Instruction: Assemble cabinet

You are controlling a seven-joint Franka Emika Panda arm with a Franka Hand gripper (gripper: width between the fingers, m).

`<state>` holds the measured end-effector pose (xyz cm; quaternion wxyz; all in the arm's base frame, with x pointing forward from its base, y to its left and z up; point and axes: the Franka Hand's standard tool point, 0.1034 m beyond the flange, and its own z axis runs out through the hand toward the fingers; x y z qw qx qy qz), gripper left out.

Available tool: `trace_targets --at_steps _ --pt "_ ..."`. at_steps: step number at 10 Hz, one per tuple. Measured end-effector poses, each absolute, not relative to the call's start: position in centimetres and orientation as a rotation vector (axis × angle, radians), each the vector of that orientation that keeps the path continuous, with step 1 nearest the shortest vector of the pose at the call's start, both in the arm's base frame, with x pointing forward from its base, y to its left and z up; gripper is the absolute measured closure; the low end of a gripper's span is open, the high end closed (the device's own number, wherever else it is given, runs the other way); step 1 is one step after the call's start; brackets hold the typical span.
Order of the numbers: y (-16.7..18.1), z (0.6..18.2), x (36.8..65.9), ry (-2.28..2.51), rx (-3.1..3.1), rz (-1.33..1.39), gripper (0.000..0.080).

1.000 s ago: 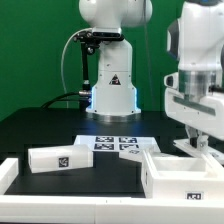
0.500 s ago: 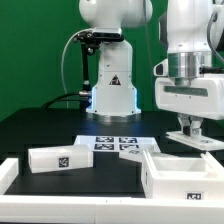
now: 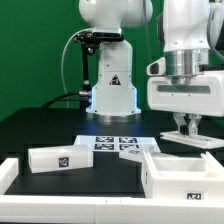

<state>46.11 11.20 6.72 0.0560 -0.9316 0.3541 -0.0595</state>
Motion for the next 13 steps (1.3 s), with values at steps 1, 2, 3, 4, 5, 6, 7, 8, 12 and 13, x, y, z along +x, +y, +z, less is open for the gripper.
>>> trace_targets --at_steps 1,2,3,4,5,6,7,8,12,13 --pt "11.1 6.6 46.0 0.857 -2.908 -0.225 0.0735" --pt "11.4 6.4 45.6 0.665 -2.967 -0.234 0.0735" --pt "11.3 6.4 45.7 0.608 -2.982 -0.237 0.0735" --pt "11.2 6.4 45.7 0.452 -3.020 -0.244 0.0735" --pt "10.9 6.5 45.9 0.228 -3.061 -0.256 0.0735" --pt "9.4 6.8 47.0 -0.114 -3.087 -0.285 0.0735" --pt "9.2 6.9 47.7 -0.338 -3.085 -0.298 0.0735" --pt "10.3 6.9 47.8 -0.611 -3.065 -0.299 0.0735" --pt "10.8 6.7 47.7 -0.979 -3.003 -0.288 0.0735" --pt "10.8 6.7 47.7 -1.191 -2.946 -0.281 0.0735"
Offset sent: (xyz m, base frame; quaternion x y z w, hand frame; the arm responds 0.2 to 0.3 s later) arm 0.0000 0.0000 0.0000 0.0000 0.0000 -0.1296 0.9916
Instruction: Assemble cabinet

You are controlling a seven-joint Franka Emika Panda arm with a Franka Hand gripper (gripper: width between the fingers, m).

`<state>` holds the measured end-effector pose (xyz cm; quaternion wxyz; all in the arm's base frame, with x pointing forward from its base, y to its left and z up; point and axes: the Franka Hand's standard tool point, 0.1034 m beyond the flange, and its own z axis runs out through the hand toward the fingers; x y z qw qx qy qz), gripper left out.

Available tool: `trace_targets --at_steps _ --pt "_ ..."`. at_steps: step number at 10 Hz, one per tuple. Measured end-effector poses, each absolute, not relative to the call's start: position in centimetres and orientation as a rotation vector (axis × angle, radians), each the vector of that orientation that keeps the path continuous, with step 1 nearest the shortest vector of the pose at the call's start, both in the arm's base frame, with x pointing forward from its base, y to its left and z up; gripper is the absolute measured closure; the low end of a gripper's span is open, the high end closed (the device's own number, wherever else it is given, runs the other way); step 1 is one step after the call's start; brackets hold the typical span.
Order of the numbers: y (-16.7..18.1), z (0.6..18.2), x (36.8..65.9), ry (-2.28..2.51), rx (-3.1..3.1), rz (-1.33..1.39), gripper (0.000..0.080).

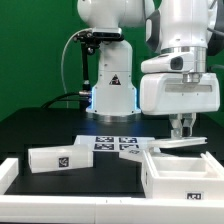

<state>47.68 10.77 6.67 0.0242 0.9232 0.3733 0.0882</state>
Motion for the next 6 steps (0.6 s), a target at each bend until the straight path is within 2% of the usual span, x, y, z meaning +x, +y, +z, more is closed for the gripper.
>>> trace_targets --at_steps 4,6 --pt "12.1 7.1 48.2 1.857 2.375 0.199 0.0735" --pt "12.1 7.0 48.1 2.002 2.233 0.178 0.0735"
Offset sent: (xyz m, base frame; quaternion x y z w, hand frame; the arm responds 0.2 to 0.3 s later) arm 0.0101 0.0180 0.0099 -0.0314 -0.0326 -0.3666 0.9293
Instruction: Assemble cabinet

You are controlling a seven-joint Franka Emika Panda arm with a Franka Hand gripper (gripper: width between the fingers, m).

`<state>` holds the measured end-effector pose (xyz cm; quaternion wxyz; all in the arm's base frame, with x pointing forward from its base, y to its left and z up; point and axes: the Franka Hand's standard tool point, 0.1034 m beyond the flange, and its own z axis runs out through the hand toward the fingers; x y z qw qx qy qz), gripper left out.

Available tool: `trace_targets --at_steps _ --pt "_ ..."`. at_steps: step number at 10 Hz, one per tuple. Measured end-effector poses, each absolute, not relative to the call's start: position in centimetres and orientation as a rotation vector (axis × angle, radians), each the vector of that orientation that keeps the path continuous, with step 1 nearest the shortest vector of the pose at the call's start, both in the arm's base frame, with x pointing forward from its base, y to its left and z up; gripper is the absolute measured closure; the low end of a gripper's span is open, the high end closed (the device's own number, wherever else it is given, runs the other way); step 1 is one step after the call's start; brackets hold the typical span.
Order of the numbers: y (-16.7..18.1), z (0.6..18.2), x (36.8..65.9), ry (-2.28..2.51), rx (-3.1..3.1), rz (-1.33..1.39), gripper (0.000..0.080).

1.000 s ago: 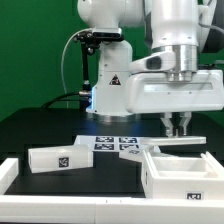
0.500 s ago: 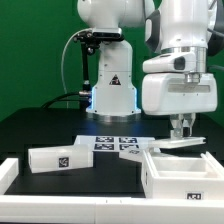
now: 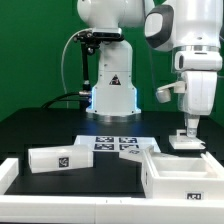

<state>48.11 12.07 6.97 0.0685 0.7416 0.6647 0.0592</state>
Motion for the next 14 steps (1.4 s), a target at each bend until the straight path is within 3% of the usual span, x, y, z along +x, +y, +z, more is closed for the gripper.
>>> trace_targets --at_steps 9,12,14 --pt "11.2 6.4 47.2 2.084 2.150 0.155 0.0735" --pt "14.6 5.7 44.7 1.964 2.267 0.090 0.0735" --pt "14.5 5.6 44.6 1.953 2.277 0.091 0.0735"
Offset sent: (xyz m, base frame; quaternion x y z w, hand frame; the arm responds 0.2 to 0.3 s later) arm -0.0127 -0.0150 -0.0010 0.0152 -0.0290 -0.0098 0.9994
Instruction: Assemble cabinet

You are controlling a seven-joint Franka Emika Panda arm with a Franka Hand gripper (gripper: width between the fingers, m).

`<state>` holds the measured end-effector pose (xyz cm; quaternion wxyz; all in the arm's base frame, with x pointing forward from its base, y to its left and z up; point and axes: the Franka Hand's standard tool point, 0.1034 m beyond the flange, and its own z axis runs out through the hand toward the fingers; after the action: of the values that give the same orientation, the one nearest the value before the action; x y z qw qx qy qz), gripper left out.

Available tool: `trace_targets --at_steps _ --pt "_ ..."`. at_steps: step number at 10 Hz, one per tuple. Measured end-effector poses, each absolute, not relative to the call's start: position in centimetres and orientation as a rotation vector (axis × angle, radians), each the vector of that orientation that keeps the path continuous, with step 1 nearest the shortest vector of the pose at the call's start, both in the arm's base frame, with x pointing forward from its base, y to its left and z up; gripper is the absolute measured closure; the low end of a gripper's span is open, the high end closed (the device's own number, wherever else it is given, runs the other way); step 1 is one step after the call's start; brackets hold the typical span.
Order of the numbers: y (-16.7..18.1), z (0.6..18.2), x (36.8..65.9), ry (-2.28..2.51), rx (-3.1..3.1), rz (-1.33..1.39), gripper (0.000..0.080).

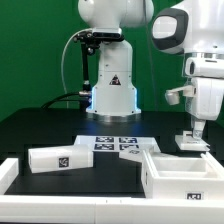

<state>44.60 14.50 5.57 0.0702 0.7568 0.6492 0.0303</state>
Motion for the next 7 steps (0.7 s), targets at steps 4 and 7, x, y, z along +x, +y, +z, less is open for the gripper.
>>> trace_targets --at_steps 4,7 --pt "12.6 6.0 45.9 1.950 2.260 -0.001 0.0735" --pt "12.6 6.1 46.1 1.924 2.281 -0.001 0.0735"
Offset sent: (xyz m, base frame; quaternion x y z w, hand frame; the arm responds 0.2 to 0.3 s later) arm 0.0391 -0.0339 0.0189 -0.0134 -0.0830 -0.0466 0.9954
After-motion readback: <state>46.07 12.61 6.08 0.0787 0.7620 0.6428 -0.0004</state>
